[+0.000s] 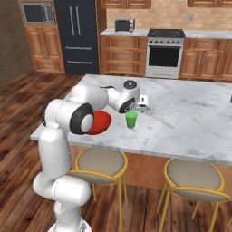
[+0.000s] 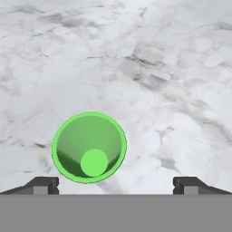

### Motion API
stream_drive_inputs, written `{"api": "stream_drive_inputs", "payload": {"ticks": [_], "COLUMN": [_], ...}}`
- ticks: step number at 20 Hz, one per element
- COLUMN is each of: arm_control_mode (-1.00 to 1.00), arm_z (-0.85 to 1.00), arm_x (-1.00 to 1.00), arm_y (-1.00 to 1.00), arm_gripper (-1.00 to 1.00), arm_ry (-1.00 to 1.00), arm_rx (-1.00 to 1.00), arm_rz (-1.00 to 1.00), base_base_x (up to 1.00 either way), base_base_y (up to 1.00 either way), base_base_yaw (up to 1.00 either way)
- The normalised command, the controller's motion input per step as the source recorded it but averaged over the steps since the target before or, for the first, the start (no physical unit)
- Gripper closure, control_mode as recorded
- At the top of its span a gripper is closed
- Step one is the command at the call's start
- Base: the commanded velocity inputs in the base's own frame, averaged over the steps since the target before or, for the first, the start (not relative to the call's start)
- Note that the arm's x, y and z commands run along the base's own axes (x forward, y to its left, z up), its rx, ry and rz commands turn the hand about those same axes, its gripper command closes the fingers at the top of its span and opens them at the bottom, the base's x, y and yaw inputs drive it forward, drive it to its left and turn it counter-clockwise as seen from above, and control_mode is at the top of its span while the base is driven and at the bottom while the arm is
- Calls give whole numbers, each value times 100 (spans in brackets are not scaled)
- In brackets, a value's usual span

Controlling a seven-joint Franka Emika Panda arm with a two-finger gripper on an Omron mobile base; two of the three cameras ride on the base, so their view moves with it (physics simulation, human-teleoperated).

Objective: Place the cup inside the bowl on the dining table and move the bowl to any counter.

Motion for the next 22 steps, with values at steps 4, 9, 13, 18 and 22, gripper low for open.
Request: {"api": "stream_drive_inputs", "payload": {"ticks": [4, 9, 13, 18, 22], "arm_control_mode": [-100, -100, -100, -100, -100], "arm_z": [-19, -17, -5, 0, 0], "arm_x": [30, 31, 19, 1, 0], "arm_y": [-1, 0, 0, -14, -12], "arm_gripper": [-100, -100, -100, -100, -100], "arm_ry": [0, 0, 0, 0, 0], "arm_rx": [0, 0, 0, 0, 0], "arm_rz": [0, 0, 0, 0, 0], "base_base_x": [0, 0, 0, 0, 0], "base_base_y": [0, 0, 0, 0, 0], "base_base_yaw": [0, 0, 0, 0, 0]}}
